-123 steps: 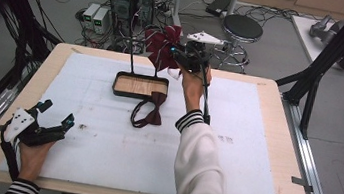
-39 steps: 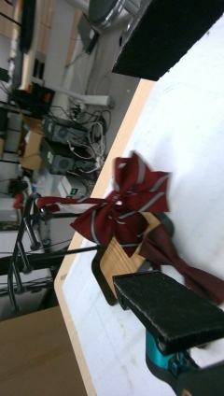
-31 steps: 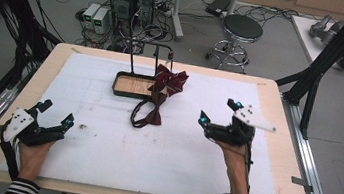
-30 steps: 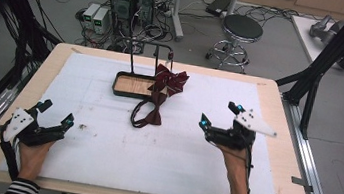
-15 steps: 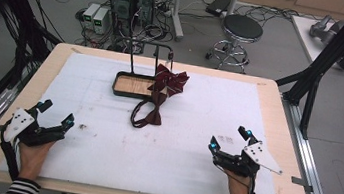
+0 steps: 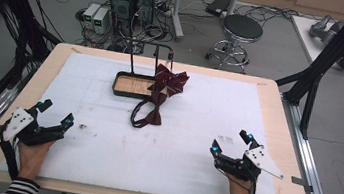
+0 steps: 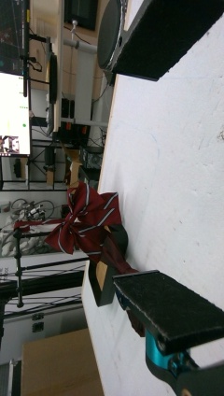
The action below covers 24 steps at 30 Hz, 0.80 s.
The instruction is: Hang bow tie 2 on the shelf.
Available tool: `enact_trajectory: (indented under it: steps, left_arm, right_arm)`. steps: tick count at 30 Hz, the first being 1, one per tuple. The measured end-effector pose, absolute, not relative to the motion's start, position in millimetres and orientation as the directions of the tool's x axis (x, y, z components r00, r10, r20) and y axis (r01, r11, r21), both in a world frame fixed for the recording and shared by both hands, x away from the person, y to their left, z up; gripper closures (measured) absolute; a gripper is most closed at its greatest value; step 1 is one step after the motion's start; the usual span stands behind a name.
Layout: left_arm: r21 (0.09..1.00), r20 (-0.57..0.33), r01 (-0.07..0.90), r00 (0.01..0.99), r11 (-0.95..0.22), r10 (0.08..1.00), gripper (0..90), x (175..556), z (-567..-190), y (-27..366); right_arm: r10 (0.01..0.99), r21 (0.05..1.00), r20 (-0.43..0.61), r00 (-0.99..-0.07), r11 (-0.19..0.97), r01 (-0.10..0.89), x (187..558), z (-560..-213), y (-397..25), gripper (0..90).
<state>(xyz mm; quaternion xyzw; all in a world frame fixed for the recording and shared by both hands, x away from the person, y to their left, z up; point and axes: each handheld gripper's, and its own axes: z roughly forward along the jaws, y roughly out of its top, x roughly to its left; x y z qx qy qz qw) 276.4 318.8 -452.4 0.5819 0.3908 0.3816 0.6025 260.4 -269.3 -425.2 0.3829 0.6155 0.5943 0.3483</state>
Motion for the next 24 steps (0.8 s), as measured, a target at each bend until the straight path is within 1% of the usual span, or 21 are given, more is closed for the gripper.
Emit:
enact_trajectory:
  steps: [2,9,15,17,19,21,24]
  left_arm:
    - [0.999,-0.033,-0.010,0.411,0.041,0.911,7.1,276,-448,320]
    - [0.999,0.012,0.027,0.436,-0.026,0.900,7.1,276,-423,317]
    - [0.989,0.099,0.044,0.485,-0.138,0.869,7.2,282,-392,303]
    - [0.985,0.115,0.053,0.498,-0.162,0.859,7.2,285,-384,298]
    - [0.981,0.120,0.069,0.510,-0.180,0.852,7.1,288,-378,292]
    - [0.979,0.111,0.091,0.520,-0.184,0.847,7.2,291,-373,286]
    - [0.972,0.108,0.122,0.530,-0.201,0.841,7.2,297,-366,277]
  right_arm:
    - [0.885,0.998,0.021,-0.464,0.005,0.055,260,-426,-270,0.9]
    - [0.884,0.999,0.014,-0.468,0.012,0.052,259,-431,-272,0.9]
    - [0.879,0.998,0.011,-0.477,0.019,0.058,256,-434,-273,0.9]
    - [0.879,0.999,0.005,-0.477,0.021,0.049,256,-435,-274,0.9]
    - [0.878,0.998,0.025,-0.477,0.003,0.057,255,-436,-274,0.9]
    - [0.880,0.999,0.010,-0.475,0.014,0.046,254,-437,-275,0.9]
    - [0.874,0.999,0.015,-0.485,0.008,0.045,254,-439,-276,0.9]
